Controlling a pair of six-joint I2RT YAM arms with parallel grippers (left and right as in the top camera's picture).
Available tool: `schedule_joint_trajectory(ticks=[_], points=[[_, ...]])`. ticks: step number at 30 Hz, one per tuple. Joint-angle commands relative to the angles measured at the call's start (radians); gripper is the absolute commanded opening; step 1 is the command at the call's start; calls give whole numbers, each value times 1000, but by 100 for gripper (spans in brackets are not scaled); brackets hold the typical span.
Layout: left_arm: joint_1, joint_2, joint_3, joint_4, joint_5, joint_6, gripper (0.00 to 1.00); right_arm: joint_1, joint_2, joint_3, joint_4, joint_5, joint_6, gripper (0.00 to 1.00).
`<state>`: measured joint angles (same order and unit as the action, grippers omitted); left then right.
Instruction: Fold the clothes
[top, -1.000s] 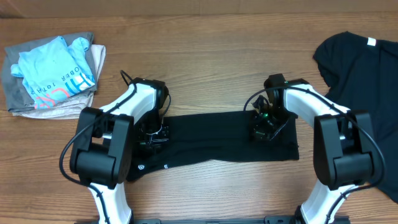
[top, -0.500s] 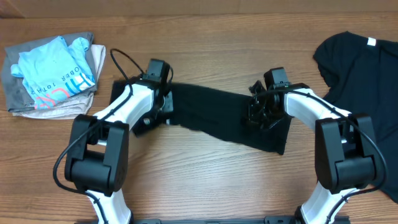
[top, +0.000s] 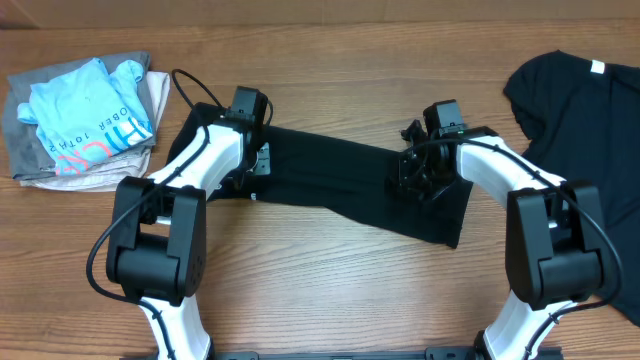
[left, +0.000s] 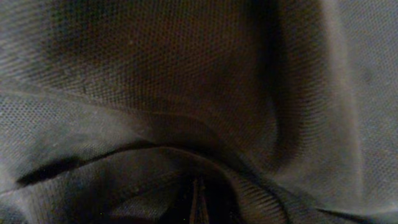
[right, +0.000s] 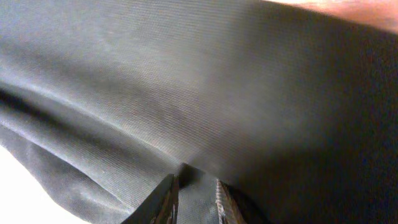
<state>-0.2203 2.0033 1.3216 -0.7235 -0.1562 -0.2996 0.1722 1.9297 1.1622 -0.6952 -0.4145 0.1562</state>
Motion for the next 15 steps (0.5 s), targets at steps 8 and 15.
schedule_joint_trajectory(ticks=[8,15], points=[[10,-27,269,-243,-22,30,4,-50,-138,23,-169,136,3,26],[11,-155,303,-327,12,-23,5,-50,-138,-47,-164,325,88,26]])
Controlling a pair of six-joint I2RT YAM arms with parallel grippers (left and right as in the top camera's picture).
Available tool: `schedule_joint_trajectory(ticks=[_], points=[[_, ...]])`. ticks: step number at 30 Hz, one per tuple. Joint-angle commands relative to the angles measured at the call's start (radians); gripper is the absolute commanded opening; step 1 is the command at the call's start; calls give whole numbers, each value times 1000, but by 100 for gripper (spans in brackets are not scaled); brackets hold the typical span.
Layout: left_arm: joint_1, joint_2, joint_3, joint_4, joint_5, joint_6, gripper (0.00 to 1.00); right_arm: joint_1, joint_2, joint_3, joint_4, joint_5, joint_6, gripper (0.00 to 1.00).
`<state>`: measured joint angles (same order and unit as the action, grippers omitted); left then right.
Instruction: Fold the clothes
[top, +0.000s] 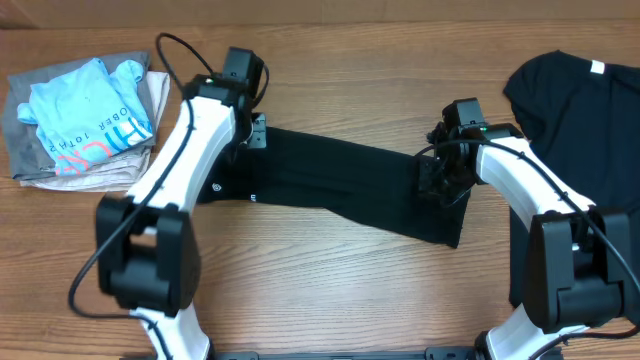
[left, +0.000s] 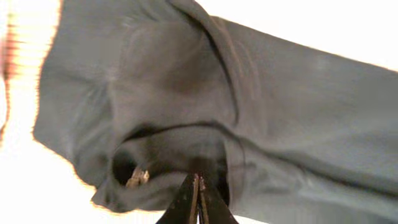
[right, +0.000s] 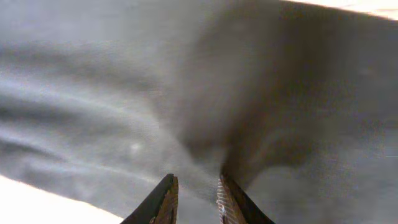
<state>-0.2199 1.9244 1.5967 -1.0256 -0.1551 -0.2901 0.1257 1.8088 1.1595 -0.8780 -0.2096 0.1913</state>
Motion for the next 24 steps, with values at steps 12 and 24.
schedule_joint_trajectory(ticks=[12,24], points=[[39,-80,26,-98,10,-33,10,-3,-17,-203,27,135,117,26],[216,-81,26,-205,43,-93,13,-72,-17,-90,-44,254,116,51]])
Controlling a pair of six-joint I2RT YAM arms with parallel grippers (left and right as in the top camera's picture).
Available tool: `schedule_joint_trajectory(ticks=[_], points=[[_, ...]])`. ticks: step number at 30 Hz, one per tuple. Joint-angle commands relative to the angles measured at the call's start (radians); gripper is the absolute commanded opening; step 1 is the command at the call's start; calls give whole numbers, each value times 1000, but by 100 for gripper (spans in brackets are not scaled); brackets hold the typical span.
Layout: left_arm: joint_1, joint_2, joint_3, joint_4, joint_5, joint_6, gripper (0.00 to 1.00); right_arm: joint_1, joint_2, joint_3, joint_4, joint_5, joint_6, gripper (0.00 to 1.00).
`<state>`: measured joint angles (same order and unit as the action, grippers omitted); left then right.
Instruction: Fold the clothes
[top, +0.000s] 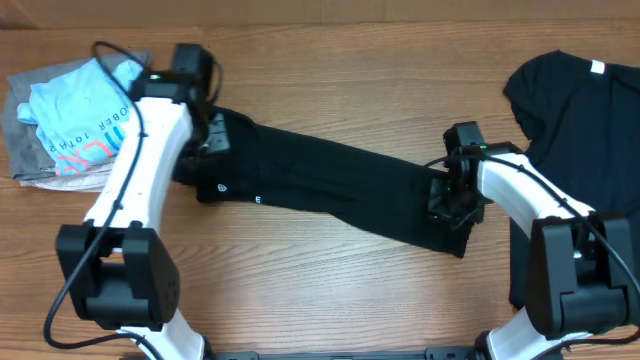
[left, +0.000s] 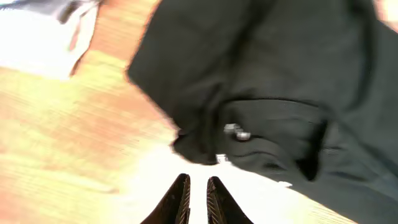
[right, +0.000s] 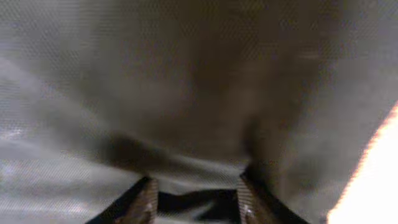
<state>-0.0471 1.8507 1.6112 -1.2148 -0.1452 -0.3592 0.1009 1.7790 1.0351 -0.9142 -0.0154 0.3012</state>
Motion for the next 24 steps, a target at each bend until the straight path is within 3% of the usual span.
schedule_joint_trajectory(ticks=[1,5,8,10,14,19,24], points=[[55,-7,12,-20,55,-24,13,-64,13,34,-9,60,6,51],[97,-7,12,-32,124,-23,14,-155,13,36,3,49,-50,53],[116,-7,12,-34,124,-23,16,-221,13,66,5,-85,-114,57],[119,-7,12,-34,128,-23,28,-254,13,112,-10,-191,-153,59],[119,-7,12,-34,127,-23,49,-267,12,234,-90,-223,-154,59],[130,-7,12,8,76,-23,57,-174,9,381,-189,-275,-179,60],[192,-7,12,77,131,-23,58,9,9,398,-151,-275,-179,61]])
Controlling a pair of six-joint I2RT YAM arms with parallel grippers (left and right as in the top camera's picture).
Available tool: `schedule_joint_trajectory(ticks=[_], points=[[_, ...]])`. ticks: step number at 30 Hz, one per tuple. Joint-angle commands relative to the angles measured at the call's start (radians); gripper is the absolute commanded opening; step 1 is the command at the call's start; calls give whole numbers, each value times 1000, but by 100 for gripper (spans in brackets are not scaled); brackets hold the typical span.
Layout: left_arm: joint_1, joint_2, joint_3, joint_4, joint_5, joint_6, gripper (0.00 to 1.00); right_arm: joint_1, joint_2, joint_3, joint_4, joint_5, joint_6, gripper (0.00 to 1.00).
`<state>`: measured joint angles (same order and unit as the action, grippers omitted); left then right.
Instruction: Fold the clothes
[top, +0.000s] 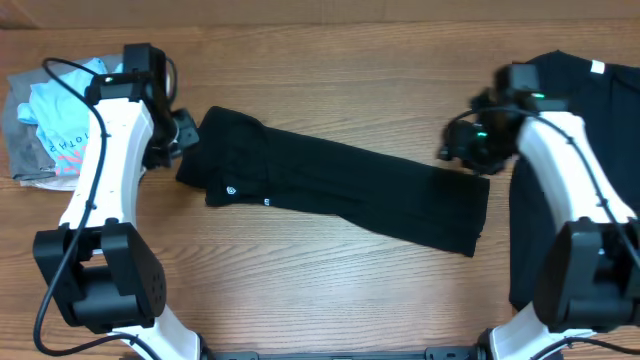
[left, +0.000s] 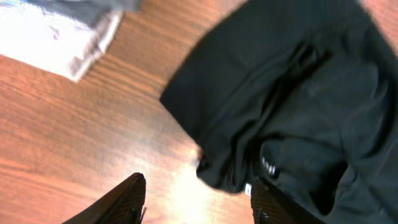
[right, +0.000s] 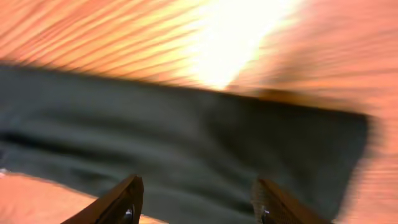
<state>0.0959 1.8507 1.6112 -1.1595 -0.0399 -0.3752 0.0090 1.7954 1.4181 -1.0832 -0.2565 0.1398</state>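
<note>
Black folded trousers (top: 340, 188) lie flat across the table as a long strip, waistband end at the left (left: 292, 118) and leg end at the right (right: 199, 155). My left gripper (top: 172, 140) hovers open just left of the waistband end, nothing between its fingers (left: 127, 199). My right gripper (top: 462, 152) is open above the leg end, fingers (right: 127, 199) spread wide and empty.
A pile of folded light clothes (top: 60, 125) with a pale blue printed shirt on top sits at the far left. A black T-shirt (top: 590, 130) lies spread at the right edge, partly under the right arm.
Both grippers have opened wide and let go of the trousers. The left one moved further left off the waistband; the right one rose and moved up-right off the leg end. The trousers now lie flat.
Both grippers were shut on the black trousers, left at the waistband, right at the leg end. The trousers were then stretched out and shifted left across the table. Now they lie straight and both grippers are open and clear of them.
</note>
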Motion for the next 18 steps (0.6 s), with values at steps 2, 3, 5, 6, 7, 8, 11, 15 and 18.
schedule_joint_trajectory(ticks=[2,3,5,6,7,8,11,15,18], points=[[74,-7,12,41,60,-7,60,180,-8,13,63,-33,-22,61],[85,-7,12,47,71,-7,63,225,-7,13,95,-29,-21,61],[98,-7,12,56,83,-7,72,295,-5,11,153,-17,-20,60],[101,-7,12,57,86,-7,81,335,-4,8,190,-5,-15,61],[102,-7,12,56,85,-7,92,372,-2,7,223,5,-13,60],[102,-7,12,56,85,-7,100,407,2,6,256,14,-9,60],[101,-7,12,57,85,-7,100,537,34,6,402,39,11,60],[101,-7,12,57,85,-7,100,631,87,6,514,109,47,60],[101,-7,12,57,85,-7,100,691,144,6,602,143,47,60]])
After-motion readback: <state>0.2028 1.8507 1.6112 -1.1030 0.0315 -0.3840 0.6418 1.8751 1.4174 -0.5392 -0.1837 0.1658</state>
